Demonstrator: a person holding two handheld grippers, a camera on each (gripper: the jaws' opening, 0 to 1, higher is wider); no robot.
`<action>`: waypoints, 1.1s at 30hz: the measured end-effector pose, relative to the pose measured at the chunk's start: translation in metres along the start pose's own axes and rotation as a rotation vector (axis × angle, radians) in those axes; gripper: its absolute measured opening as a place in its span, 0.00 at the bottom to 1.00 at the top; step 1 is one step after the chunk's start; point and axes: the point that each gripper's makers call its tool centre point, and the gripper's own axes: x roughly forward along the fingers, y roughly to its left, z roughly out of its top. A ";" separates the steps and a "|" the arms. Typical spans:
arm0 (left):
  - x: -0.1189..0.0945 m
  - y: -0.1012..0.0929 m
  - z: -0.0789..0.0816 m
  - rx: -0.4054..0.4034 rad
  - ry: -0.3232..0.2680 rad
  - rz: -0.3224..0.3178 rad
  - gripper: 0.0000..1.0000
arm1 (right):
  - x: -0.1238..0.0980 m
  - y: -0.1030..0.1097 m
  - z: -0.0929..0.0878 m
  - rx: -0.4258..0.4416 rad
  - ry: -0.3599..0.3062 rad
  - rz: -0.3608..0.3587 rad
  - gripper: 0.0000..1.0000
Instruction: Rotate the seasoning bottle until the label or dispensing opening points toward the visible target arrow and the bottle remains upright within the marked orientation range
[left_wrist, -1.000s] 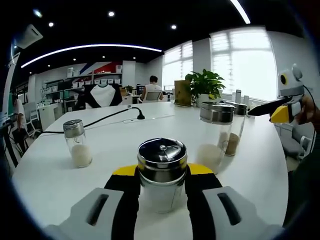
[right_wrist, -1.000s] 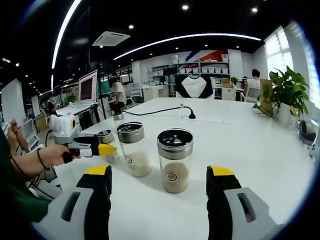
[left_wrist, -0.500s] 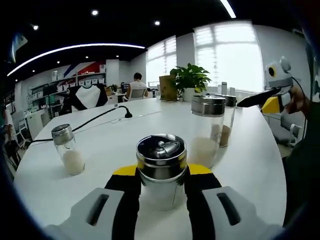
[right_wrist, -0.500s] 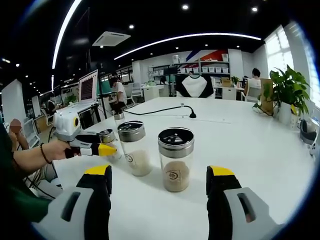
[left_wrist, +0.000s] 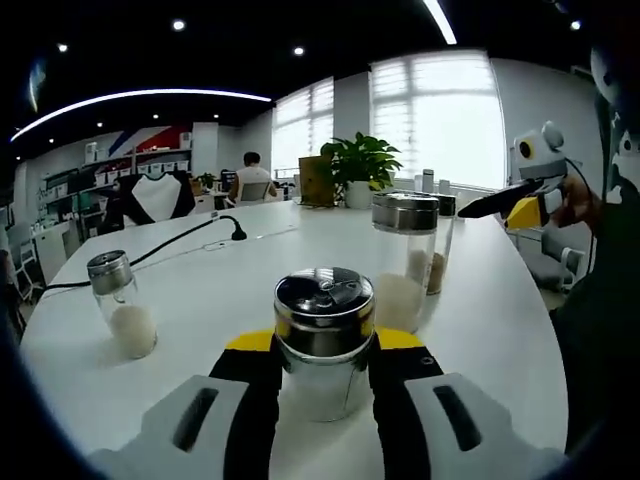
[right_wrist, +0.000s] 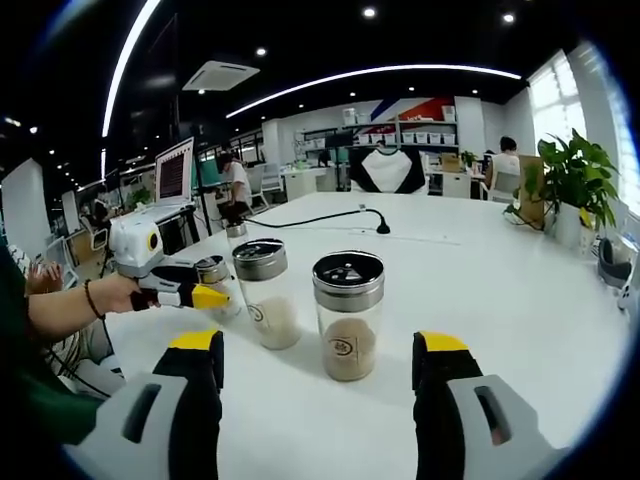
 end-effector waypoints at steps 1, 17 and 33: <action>0.000 0.000 0.000 0.002 0.002 -0.007 0.36 | 0.000 -0.001 0.000 -0.001 0.001 -0.003 0.78; 0.001 -0.006 0.001 0.039 0.004 -0.115 0.36 | 0.002 0.002 0.001 -0.005 0.000 0.010 0.78; 0.003 -0.008 0.001 0.071 0.015 -0.214 0.36 | 0.005 0.001 0.001 -0.007 0.007 0.010 0.78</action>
